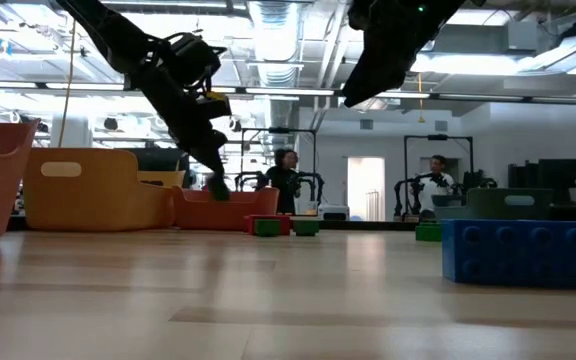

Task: Sort blocks
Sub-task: Put the green game piece into the top orange bin

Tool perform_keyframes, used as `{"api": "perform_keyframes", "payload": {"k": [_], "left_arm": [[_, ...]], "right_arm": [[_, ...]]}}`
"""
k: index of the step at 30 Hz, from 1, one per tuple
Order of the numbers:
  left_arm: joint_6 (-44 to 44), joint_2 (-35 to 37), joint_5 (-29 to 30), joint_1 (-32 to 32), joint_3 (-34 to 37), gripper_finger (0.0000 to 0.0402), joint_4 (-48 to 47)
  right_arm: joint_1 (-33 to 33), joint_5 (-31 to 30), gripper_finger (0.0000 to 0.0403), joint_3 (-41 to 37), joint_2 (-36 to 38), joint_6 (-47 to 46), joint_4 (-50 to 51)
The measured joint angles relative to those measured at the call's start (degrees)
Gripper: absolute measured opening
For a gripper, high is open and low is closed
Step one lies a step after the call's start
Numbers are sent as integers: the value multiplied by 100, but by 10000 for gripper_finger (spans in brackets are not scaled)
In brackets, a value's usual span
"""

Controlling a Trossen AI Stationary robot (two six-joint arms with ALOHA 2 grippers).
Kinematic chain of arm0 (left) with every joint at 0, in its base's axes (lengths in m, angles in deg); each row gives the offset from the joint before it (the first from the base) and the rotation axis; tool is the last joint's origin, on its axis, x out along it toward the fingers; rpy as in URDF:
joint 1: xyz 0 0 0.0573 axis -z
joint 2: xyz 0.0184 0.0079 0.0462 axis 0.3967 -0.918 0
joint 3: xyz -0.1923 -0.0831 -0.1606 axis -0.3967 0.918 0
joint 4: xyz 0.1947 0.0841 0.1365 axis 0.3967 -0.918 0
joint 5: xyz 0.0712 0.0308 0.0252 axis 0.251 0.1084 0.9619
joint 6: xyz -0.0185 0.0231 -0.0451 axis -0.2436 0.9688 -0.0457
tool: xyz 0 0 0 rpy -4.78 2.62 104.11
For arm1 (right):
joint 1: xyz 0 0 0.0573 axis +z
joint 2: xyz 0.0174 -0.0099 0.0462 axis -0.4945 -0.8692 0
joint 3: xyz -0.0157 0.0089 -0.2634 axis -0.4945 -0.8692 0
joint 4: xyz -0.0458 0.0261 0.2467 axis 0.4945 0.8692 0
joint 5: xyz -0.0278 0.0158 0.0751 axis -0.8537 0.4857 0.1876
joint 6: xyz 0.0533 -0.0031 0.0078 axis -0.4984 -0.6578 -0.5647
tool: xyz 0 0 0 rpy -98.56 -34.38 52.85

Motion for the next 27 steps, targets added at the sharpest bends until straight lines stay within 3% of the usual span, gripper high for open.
{"api": "perform_keyframes", "payload": {"k": [7, 18, 27], "left_arm": [[-100, 0, -5, 1, 0, 210, 6], [314, 38, 2, 539, -459, 206, 333], [648, 15, -10, 1839, -375, 203, 110]], "right_arm": [[91, 1, 219, 2, -2, 0, -78], [228, -7, 219, -6, -2, -160, -59], [1069, -1742, 219, -978, 38, -597, -785]]}}
